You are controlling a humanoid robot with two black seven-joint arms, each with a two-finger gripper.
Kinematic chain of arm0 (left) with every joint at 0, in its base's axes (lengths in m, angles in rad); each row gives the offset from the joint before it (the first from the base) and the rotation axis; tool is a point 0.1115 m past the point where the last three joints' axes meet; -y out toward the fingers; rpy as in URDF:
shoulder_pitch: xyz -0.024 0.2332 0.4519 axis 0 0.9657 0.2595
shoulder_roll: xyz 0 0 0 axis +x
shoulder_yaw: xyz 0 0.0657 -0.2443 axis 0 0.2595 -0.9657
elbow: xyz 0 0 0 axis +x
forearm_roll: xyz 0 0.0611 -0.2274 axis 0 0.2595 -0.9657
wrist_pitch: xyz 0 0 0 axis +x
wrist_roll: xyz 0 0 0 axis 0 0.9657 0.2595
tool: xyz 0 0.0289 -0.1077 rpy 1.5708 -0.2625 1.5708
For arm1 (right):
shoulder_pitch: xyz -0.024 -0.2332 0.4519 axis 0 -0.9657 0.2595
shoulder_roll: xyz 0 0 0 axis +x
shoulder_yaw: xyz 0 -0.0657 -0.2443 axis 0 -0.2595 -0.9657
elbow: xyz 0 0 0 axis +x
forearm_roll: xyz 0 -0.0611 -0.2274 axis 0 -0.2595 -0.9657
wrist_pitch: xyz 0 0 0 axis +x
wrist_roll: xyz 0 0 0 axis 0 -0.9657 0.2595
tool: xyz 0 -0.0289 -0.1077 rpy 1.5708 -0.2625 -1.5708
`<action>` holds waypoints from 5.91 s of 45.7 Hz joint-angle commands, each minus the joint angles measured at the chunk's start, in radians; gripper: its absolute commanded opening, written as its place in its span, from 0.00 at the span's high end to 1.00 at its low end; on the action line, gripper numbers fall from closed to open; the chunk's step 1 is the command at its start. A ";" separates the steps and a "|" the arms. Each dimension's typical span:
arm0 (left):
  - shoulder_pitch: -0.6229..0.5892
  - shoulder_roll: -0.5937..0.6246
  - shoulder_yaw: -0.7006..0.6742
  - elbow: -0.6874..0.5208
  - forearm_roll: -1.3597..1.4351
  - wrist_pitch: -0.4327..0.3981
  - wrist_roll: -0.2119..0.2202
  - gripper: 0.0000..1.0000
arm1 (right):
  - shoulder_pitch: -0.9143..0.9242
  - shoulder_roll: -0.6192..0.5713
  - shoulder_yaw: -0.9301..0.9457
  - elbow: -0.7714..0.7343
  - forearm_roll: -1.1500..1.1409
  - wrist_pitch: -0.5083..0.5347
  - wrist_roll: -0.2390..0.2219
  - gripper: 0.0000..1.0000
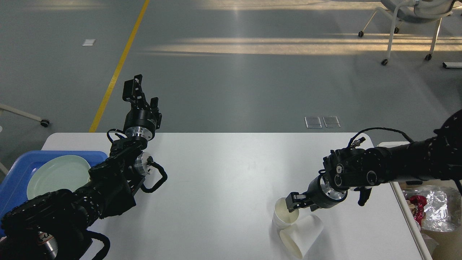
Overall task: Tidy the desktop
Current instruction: 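Lower the right gripper onto the upright paper cup and grasp it, then lift the paper cup with the right gripper and carry it up, then lower the paper cup into the white bin and release, then raise the right gripper out of the bin and swing it over the table, then lower the right gripper onto the tipped paper cup and grasp it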
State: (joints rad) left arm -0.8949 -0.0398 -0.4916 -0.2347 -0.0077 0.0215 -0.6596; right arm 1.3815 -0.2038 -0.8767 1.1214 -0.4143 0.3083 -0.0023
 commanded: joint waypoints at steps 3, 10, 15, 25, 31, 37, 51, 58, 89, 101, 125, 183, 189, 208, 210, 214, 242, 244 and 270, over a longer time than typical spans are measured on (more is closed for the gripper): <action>-0.001 0.000 0.001 0.000 0.000 0.000 0.000 0.02 | -0.021 0.001 0.002 -0.025 0.000 0.000 0.001 1.00; -0.001 0.001 0.001 0.000 0.000 0.000 0.000 0.02 | -0.019 0.000 0.002 -0.026 0.000 0.000 0.004 1.00; -0.001 0.000 0.001 0.000 0.000 0.000 0.000 0.02 | -0.016 -0.002 0.002 -0.025 0.000 0.002 0.008 1.00; 0.001 0.000 0.001 0.000 0.000 0.000 0.000 0.02 | 0.008 -0.012 0.015 -0.015 0.003 0.014 0.015 1.00; 0.001 0.000 -0.001 0.000 0.000 0.000 0.000 0.02 | 0.079 -0.045 0.022 0.001 0.011 0.043 0.022 1.00; 0.001 0.000 -0.001 0.000 0.000 0.000 0.000 0.02 | 0.198 -0.111 0.062 0.011 0.020 0.204 0.060 1.00; 0.001 0.000 0.001 0.000 0.000 0.000 0.000 0.02 | 0.559 -0.354 0.197 0.011 0.138 0.652 0.070 1.00; 0.001 0.000 0.001 0.000 0.000 0.000 0.000 0.02 | 0.806 -0.463 0.202 0.011 0.172 0.652 0.064 1.00; -0.001 0.000 0.001 0.000 0.000 0.000 0.000 0.02 | 1.003 -0.591 0.147 -0.006 0.098 0.652 0.038 1.00; 0.001 0.000 -0.001 0.000 0.000 0.000 0.000 0.02 | 0.602 -0.592 0.122 -0.083 -0.075 0.652 0.038 1.00; -0.001 0.000 0.001 0.000 0.000 0.000 0.000 0.02 | -0.090 -0.482 0.110 -0.452 -0.201 0.083 0.034 0.93; 0.001 0.001 -0.001 0.000 0.000 0.000 0.000 0.02 | 0.306 -0.516 0.030 -0.078 0.044 0.192 0.036 0.00; 0.001 0.000 0.001 0.000 0.000 0.000 0.000 0.02 | 0.448 -0.517 0.030 -0.035 0.143 0.362 0.038 0.00; -0.001 0.000 0.001 0.000 0.000 0.000 0.000 0.02 | 0.855 -0.534 0.028 0.077 0.253 0.652 0.038 0.00; 0.001 0.000 0.001 0.000 0.000 0.000 0.000 0.02 | 0.896 -0.534 0.031 0.090 0.261 0.652 0.039 0.00; 0.001 0.001 0.001 0.000 0.000 0.000 0.000 0.02 | 0.962 -0.534 0.033 0.110 0.285 0.652 0.042 0.00; -0.001 0.000 0.001 0.000 0.000 0.000 0.000 0.02 | 0.794 -0.482 0.044 0.121 0.276 0.652 0.039 0.00; 0.001 0.000 0.001 0.000 0.000 0.000 0.000 0.02 | 0.757 -0.473 0.044 0.121 0.266 0.652 0.039 0.00; 0.001 0.000 0.001 0.000 0.000 0.000 0.000 0.02 | 0.255 -0.263 0.102 0.110 0.149 0.427 0.041 0.00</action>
State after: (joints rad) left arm -0.8947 -0.0397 -0.4911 -0.2347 -0.0077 0.0214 -0.6596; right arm 1.7167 -0.5035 -0.8036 1.2347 -0.2249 0.8041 0.0383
